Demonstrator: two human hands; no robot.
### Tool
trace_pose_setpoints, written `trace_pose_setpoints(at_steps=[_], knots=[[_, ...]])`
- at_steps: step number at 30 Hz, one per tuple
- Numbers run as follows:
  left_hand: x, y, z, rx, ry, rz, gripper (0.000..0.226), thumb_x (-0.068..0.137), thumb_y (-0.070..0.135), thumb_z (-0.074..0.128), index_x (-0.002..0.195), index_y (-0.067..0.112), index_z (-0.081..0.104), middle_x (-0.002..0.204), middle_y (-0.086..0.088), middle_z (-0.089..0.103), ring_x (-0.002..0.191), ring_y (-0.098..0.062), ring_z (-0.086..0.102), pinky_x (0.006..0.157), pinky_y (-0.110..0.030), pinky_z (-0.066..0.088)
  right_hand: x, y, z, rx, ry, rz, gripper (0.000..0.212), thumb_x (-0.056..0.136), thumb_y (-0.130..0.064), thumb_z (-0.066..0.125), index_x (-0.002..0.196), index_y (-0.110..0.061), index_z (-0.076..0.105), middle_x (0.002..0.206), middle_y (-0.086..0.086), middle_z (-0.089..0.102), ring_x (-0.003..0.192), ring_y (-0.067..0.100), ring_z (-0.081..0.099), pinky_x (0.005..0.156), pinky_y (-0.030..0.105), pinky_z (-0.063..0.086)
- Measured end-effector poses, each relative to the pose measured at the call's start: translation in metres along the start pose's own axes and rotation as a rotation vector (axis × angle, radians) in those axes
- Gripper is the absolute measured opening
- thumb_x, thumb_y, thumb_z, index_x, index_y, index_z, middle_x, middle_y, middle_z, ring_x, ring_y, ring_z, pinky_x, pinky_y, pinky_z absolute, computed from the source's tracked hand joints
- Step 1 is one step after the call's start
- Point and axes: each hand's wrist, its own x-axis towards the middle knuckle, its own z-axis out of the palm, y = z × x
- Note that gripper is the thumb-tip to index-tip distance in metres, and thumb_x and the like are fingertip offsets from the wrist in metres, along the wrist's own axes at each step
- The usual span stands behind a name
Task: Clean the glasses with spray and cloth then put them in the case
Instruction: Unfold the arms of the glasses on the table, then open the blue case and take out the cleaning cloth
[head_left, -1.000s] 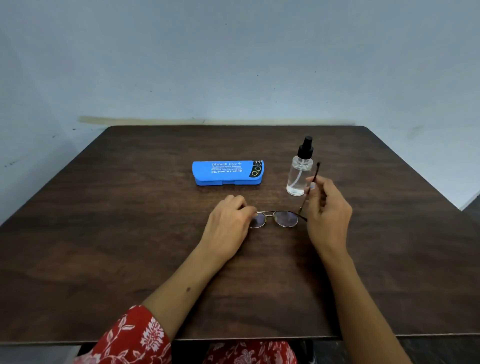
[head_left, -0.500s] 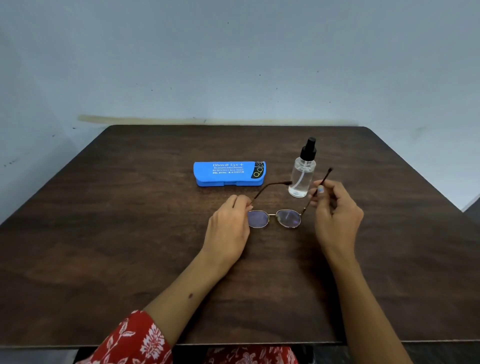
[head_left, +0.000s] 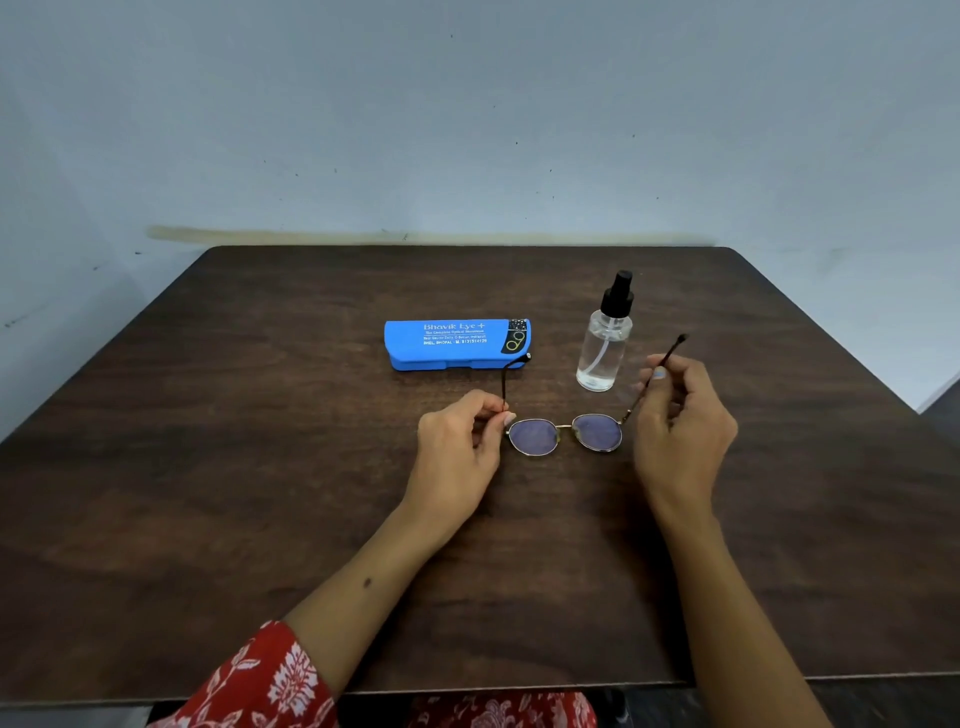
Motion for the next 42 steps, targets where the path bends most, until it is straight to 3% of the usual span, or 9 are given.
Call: trace_pose_setpoints(at_steps=[8,12,15,18,22,28,32,35,42], knots=[[-0.001,0.0,-0.001,-0.02,-0.035,-0.042,0.017,0.082,0.012,0.07,0.098,0.007,0.07,0.086,-0.001,0.072,0.073,-0.004,0.066,0.066,-0.007,0.051,0.0,-0.007,-0.003,-0.007,0.054,0.027,0.031,0.082,-0.008,0.037,0.099,-0.02,0.06,0.085,-0.005,0.067,0.064,0.006,0.059,0.062,0.012,0.045],[-0.001,0.001,-0.012,-0.022,-0.032,-0.075,0.024,0.076,0.01,0.073,0.099,0.007,0.07,0.084,0.001,0.071,0.072,-0.006,0.067,0.069,-0.013,0.055,0.005,-0.018,-0.009,0.154,0.267,0.001,0.035,0.081,-0.008,0.033,0.101,-0.019,0.059,0.093,0.0,0.066,0.078,0.016,0.064,0.071,0.04,0.055],[0.006,-0.007,-0.032,-0.026,0.043,-0.126,0.023,0.072,0.008,0.073,0.095,0.008,0.071,0.081,0.002,0.07,0.07,-0.007,0.068,0.068,-0.015,0.056,0.011,-0.035,-0.015,0.218,0.461,-0.173,0.024,0.088,-0.009,0.038,0.102,-0.017,0.056,0.098,0.004,0.061,0.077,0.017,0.06,0.063,0.046,0.052],[0.019,-0.024,-0.055,-0.037,0.095,-0.183,0.025,0.073,0.01,0.075,0.097,0.011,0.07,0.084,0.003,0.07,0.073,-0.007,0.069,0.071,-0.016,0.056,0.013,-0.072,-0.012,0.287,0.529,-0.531,0.018,0.093,-0.01,0.044,0.105,-0.009,0.056,0.099,0.004,0.056,0.079,0.028,0.058,0.059,0.046,0.048],[0.043,-0.044,-0.077,0.037,0.104,-0.148,0.037,0.073,0.011,0.077,0.108,0.008,0.066,0.099,0.0,0.07,0.087,-0.007,0.067,0.082,-0.01,0.051,-0.01,-0.133,0.016,0.343,0.309,-0.777,0.019,0.089,-0.008,0.047,0.102,-0.001,0.059,0.101,0.006,0.059,0.094,0.026,0.059,0.077,0.027,0.048],[0.069,-0.068,-0.085,0.075,-0.034,-0.177,0.066,0.07,0.025,0.078,0.129,0.011,0.052,0.125,-0.004,0.062,0.116,-0.013,0.057,0.101,-0.033,0.045,-0.043,-0.143,0.088,0.002,-0.254,-0.756,0.033,0.077,0.007,0.058,0.11,0.006,0.063,0.109,0.019,0.065,0.102,0.029,0.062,0.088,0.034,0.05],[0.071,-0.086,-0.082,0.11,-0.034,-0.209,0.082,0.064,0.024,0.084,0.135,0.009,0.047,0.136,-0.005,0.054,0.126,-0.015,0.049,0.108,-0.034,0.039,-0.042,-0.114,0.125,-0.468,-0.682,-0.541,0.058,0.089,-0.001,0.047,0.143,0.001,0.026,0.148,0.018,0.031,0.138,0.028,0.027,0.111,0.034,0.025],[0.072,-0.098,-0.081,0.119,-0.053,-0.237,0.091,0.06,0.028,0.087,0.137,0.01,0.044,0.138,-0.003,0.052,0.128,-0.014,0.047,0.106,-0.025,0.036,-0.037,-0.093,0.145,-0.702,-0.773,-0.397,0.064,0.096,-0.01,0.04,0.147,0.001,0.002,0.156,0.018,0.006,0.145,0.029,0.004,0.116,0.036,0.012],[0.076,-0.108,-0.081,0.137,-0.097,-0.26,0.098,0.057,0.035,0.088,0.14,0.015,0.04,0.142,0.001,0.048,0.131,-0.013,0.042,0.106,-0.021,0.029,-0.032,-0.072,0.16,-0.93,-0.756,-0.26,0.061,0.099,-0.011,0.032,0.146,0.001,-0.004,0.157,0.019,-0.002,0.145,0.03,-0.003,0.118,0.041,0.006]])
